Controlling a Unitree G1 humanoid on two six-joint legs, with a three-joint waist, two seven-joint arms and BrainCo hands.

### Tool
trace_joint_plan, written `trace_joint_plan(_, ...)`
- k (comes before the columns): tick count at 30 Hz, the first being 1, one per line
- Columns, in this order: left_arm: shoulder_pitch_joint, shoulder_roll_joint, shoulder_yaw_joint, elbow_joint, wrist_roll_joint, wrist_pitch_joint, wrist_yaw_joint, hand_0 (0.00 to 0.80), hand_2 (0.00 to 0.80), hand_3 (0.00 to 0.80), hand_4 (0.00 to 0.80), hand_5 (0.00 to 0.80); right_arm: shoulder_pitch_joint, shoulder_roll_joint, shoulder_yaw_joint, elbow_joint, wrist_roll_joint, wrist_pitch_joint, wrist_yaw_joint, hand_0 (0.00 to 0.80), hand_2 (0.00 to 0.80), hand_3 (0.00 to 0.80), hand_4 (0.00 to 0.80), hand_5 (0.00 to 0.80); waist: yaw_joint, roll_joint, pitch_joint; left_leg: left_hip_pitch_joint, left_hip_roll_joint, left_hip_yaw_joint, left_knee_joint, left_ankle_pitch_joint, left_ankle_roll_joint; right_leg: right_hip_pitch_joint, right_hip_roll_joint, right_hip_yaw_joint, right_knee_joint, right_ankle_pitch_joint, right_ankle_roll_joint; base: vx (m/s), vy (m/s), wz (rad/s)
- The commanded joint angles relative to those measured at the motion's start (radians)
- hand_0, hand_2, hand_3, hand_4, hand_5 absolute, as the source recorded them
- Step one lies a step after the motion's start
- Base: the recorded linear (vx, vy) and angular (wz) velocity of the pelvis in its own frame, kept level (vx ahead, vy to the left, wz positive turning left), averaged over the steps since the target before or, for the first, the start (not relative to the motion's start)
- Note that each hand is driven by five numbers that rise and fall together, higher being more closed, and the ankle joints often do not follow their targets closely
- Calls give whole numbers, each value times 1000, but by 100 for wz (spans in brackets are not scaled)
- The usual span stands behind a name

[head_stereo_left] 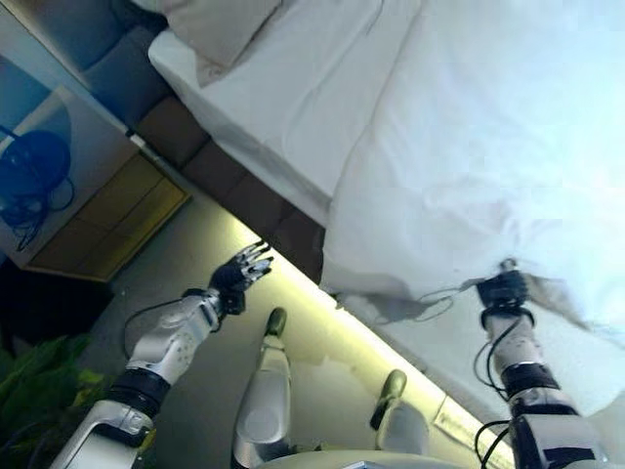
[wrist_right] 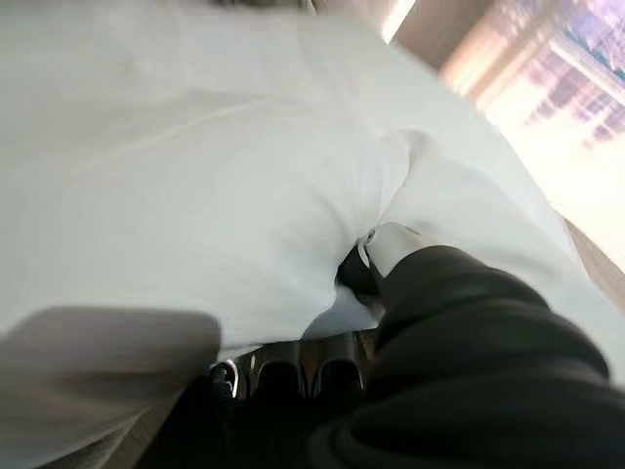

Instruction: Make the bed neatly

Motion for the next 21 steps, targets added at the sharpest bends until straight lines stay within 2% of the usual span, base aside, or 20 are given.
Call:
trace_joint_plan(1, -25, -102, -28, 13, -76, 61, 5, 0, 0, 0, 0, 0, 52, -1, 52, -157, -173, -46, -33, 800, 800, 800, 800, 800, -3, 16, -102, 152, 89, -26, -55, -41, 33, 24, -35, 36, -76, 160, 7, 261, 129, 12)
trace_joint_plan(6, 64, -161, -44, -35, -139, 162, 30, 0, 0, 0, 0, 0, 131, 38, 112, -235, -273, -12, -89, 800, 800, 800, 800, 800, -2, 22, -180, 281, 111, 6, -92, -60, 34, 120, -39, 31, -108, 156, 10, 276, 114, 4)
trace_joint_plan(13, 175, -155, -41, -83, -206, 281, 51, 0, 0, 0, 0, 0, 167, 92, 175, -288, -321, 17, -127, 800, 800, 800, 800, 800, 8, 23, -236, 397, 128, 42, -137, -71, 34, 201, -40, 4, -126, 144, 8, 158, 60, -3)
trace_joint_plan(17, 215, -144, -42, -97, -323, 400, 100, 0, 0, 0, 0, 0, 177, 112, 192, -281, -326, 13, -149, 800, 800, 800, 800, 800, 15, 22, -252, 425, 131, 45, -141, -72, 35, 224, -39, -13, -121, 139, 1, 93, 18, -3)
trace_joint_plan(21, 257, -136, -78, -103, -492, 544, 152, 0, 0, 0, 0, 0, 175, 99, 193, -266, -325, 5, -162, 800, 800, 800, 800, 800, 19, 22, -255, 431, 133, 47, -135, -71, 33, 237, -36, -20, -123, 143, -2, 67, -12, 3)
